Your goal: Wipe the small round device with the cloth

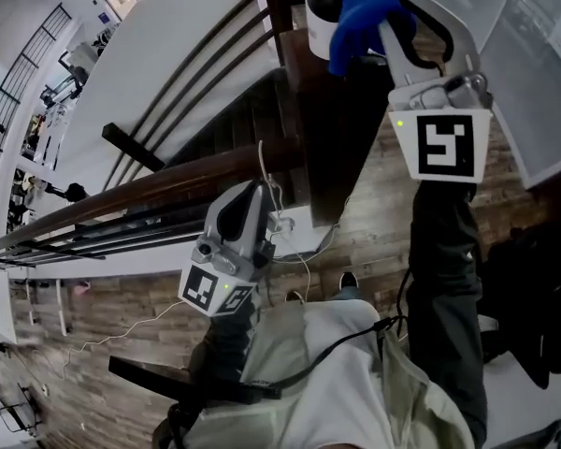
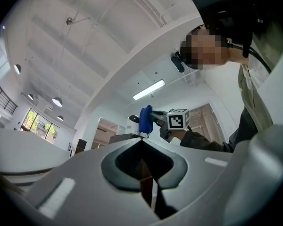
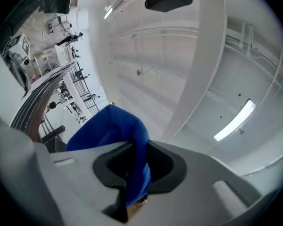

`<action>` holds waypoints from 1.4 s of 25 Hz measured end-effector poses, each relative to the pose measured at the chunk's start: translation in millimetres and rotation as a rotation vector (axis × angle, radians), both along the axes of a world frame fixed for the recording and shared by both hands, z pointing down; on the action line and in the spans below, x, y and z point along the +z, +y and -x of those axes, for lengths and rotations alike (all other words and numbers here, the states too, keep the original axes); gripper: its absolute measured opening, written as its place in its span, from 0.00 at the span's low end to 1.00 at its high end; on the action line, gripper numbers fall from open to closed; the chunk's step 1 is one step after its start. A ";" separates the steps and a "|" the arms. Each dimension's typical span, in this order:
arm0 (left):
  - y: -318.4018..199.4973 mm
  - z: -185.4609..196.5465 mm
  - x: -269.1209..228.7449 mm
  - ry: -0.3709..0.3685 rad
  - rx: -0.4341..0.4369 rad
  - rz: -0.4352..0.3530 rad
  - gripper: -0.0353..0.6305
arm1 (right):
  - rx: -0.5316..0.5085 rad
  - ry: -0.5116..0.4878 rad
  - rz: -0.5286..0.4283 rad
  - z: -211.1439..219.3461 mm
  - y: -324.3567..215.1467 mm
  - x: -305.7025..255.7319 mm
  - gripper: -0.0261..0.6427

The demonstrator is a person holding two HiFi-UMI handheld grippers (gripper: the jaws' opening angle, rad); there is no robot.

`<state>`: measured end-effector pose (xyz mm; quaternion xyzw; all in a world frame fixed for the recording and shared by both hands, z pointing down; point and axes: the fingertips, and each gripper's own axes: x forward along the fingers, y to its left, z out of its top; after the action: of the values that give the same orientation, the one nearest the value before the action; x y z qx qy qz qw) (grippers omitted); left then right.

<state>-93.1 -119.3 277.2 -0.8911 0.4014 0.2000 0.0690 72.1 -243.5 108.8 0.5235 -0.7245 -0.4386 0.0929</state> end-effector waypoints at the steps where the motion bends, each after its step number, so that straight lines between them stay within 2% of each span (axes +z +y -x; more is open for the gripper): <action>1: -2.8 1.1 -3.5 0.005 0.003 -0.002 0.06 | -0.008 0.019 0.004 6.2 -8.2 -1.5 0.12; 4: -10.7 2.7 -15.3 -0.011 0.005 0.005 0.06 | -0.058 0.056 -0.002 20.0 -14.3 -1.0 0.12; 7: -28.5 -2.4 -32.3 -0.108 0.000 0.027 0.06 | -0.068 0.050 0.023 16.6 -5.7 5.3 0.12; 9: -43.2 -7.8 -49.7 -0.170 -0.013 0.013 0.06 | -0.069 0.061 0.047 16.7 -2.1 14.1 0.12; 11: -55.7 -14.5 -68.8 -0.194 -0.017 -0.011 0.06 | -0.078 0.084 0.072 20.8 1.8 26.6 0.12; 14: -68.3 -28.8 -92.8 -0.196 -0.005 -0.042 0.06 | -0.094 0.164 0.111 29.1 8.5 49.5 0.12; 16: -73.4 -37.1 -106.0 -0.200 0.001 -0.061 0.06 | -0.079 0.212 0.053 30.0 13.9 45.0 0.12; 19: -77.9 -42.1 -123.0 -0.206 -0.001 -0.084 0.06 | -0.038 0.189 -0.088 24.3 21.1 1.4 0.12; 21: -82.7 -41.9 -130.1 -0.207 -0.007 -0.085 0.06 | -0.012 0.193 -0.110 25.2 16.5 -19.9 0.12; 23: -90.0 -41.5 -132.8 -0.200 -0.010 -0.079 0.06 | 0.033 0.247 -0.096 29.6 2.3 -23.4 0.12; 25: -94.0 -40.4 -132.4 -0.191 -0.017 -0.070 0.06 | 0.078 0.326 -0.092 36.5 -10.1 -13.8 0.12; 30: -90.7 -36.2 -124.4 -0.215 -0.032 -0.052 0.06 | 0.113 0.438 -0.183 55.7 7.6 20.1 0.12; 35: -92.7 -37.2 -127.8 -0.225 -0.045 -0.057 0.06 | 0.071 0.569 -0.104 60.6 14.3 63.6 0.12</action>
<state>-55.9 -211.9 149.4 -0.8964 0.4050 0.1087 0.1435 11.5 -229.2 172.4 0.4087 -0.6271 -0.6008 0.2806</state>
